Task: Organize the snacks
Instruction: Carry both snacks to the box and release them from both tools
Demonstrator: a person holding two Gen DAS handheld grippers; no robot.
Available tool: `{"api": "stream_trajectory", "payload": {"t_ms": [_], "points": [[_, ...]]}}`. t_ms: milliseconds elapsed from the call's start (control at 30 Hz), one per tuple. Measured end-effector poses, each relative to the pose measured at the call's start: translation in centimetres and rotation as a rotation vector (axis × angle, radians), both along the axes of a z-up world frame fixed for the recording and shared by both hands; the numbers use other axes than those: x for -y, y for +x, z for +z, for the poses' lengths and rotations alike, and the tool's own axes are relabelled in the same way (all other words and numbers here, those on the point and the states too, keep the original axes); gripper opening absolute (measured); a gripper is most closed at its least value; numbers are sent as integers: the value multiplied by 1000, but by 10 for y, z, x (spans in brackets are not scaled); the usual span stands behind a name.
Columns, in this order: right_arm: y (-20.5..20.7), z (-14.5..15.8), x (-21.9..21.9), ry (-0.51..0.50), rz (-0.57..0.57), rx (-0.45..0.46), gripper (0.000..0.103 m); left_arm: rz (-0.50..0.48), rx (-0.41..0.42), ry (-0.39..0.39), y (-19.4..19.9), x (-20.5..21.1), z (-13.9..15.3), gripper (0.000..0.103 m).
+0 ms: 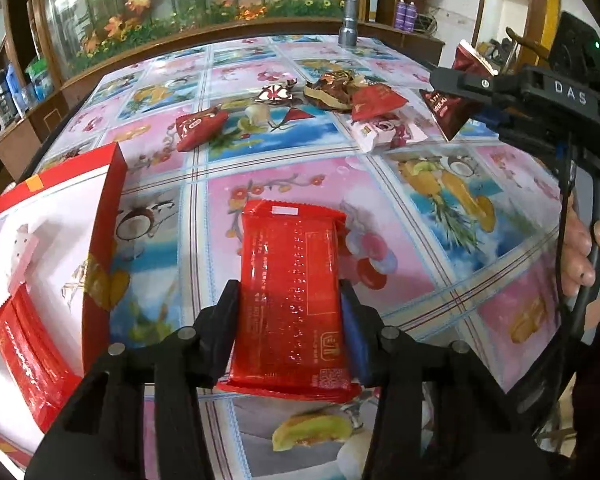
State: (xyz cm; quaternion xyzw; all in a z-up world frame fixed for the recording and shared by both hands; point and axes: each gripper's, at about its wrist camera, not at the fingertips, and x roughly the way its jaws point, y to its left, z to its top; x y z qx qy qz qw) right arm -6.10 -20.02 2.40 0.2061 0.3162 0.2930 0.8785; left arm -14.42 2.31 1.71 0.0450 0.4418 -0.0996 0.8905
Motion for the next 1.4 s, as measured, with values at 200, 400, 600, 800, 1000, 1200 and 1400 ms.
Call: {"api": "stream_trajectory", "payload": {"t_ms": [200,400,600,800,1000,1200,1400], "points": [[0,0,2,0,-3,2,29,-6,3,-22,-2,-1,8,44],[1,-1,3,-10,-14,-4,29,-16,39,-60,-8,-2,22,44],[3,-3,-1,-25,-11,-15,29,-9,86,-103,-14,-14,44,44],[10,0,-35,1,71,-64,29,60,179,-96,-21,-52,75,44],[12,25,-142,-23,276,-34,29,228,240,-12,-35,-127,86,44],[15,24,-263,-68,441,-63,29,351,226,22,-48,-188,72,44],[8,-1,-337,-117,533,-124,29,411,187,9,-58,-225,52,44]]}}
